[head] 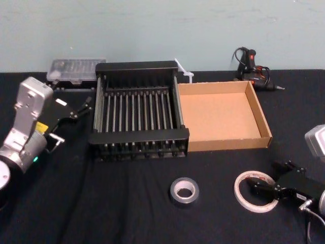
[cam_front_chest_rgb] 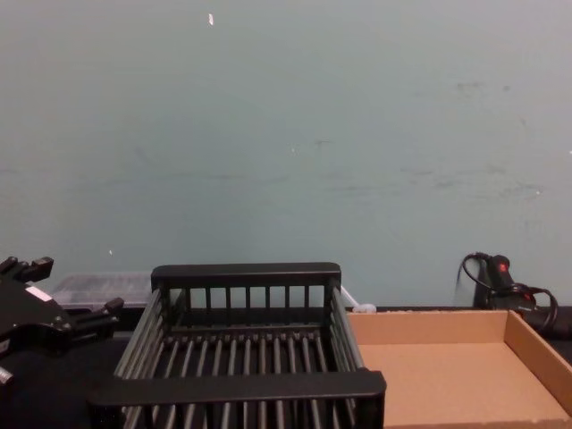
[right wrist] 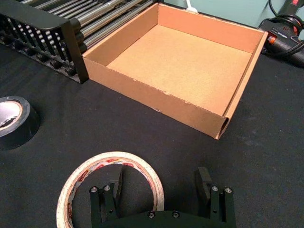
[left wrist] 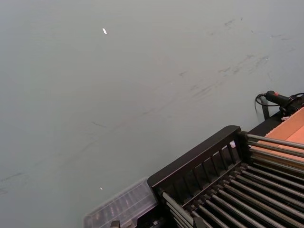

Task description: Pick up the white tape and place it into the black box , Pick up the silver tape and place it into the brown box.

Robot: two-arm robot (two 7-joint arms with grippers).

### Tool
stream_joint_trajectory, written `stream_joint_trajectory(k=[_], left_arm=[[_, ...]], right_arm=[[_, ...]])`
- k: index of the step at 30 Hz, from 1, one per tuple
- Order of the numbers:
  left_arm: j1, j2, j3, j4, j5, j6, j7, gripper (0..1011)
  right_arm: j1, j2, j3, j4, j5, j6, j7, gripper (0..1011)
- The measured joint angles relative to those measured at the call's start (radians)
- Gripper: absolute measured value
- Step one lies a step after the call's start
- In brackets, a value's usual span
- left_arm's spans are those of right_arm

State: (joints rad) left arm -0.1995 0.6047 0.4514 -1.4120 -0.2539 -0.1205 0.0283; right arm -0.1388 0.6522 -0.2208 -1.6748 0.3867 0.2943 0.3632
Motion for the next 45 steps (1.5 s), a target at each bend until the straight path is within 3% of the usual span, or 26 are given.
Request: stream_joint_trajectory(k=[42,45], left_arm=[[0.000,0.000,0.000,0.000,0.000,0.000,0.000,1001],[0.000,0.000,0.000,0.000,0.000,0.000,0.000,1001]], right_arm=[[0.002,-0.007,0.005,0.007,-0.013,0.008,0.005,1002],[0.002,-0.007,0.005,0.007,-0.013,0.008,0.005,954]])
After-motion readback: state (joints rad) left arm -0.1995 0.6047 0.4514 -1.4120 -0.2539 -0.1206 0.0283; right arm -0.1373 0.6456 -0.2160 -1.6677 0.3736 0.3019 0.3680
